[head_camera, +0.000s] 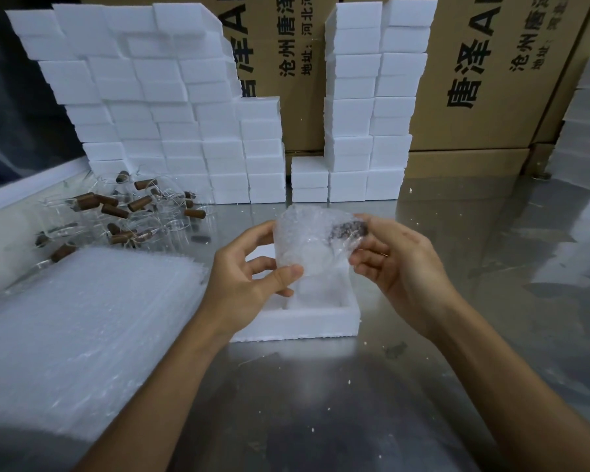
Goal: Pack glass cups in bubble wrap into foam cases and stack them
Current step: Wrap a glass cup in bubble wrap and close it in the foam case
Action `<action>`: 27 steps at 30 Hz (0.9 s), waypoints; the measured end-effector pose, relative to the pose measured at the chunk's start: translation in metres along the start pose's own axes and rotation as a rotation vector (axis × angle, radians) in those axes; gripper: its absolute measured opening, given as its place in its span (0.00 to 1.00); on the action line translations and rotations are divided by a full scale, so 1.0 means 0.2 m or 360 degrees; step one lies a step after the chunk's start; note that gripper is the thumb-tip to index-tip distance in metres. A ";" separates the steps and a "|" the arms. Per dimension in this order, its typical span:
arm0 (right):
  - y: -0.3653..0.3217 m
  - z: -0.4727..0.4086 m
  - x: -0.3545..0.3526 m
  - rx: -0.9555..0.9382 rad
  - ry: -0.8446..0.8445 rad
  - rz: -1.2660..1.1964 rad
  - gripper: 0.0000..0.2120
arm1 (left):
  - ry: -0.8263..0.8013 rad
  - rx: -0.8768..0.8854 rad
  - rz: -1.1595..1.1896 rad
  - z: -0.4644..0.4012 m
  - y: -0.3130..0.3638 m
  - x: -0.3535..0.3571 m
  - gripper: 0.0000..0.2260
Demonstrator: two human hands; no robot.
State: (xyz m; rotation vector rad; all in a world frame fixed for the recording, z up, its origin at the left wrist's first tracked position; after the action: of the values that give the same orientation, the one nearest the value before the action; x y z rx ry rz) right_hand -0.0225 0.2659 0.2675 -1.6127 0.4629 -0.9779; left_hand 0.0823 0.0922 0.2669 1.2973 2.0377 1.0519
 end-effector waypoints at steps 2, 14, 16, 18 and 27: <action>0.01 0.00 -0.02 -0.0028 0.0117 0.0137 0.04 | -0.0033 0.0002 -0.0070 0.00 0.00 0.00 0.28; 0.09 -0.02 -0.04 0.0184 0.0223 -0.0160 0.04 | 0.0131 -0.0020 -0.0538 0.01 -0.06 -0.10 0.22; 0.07 -0.02 -0.04 0.0102 0.0251 -0.0031 0.04 | 0.0391 -0.0194 -0.0343 0.01 -0.11 -0.15 0.14; 0.05 -0.01 -0.04 -0.0037 0.0276 0.0162 0.04 | 0.0549 -0.0381 -0.0171 0.02 -0.14 -0.18 0.12; 0.04 0.02 0.05 -0.0501 0.0217 0.0904 0.07 | 0.0243 -0.0261 -0.0308 0.03 -0.14 -0.06 0.15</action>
State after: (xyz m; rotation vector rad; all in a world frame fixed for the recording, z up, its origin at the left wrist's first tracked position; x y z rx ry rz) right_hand -0.0117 0.2577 0.2628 -1.5577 1.1436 -0.5993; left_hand 0.0773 0.0761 0.2400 0.9426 2.0891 1.2291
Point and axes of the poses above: each hand's wrist, its own z-axis away from the middle knuckle, its own x-axis out of the palm, y = z × x, the point moved 7 cm from there along -z, towards the middle knuckle, and after that the axes turned 9 degrees about x, right-handed, at the moved point
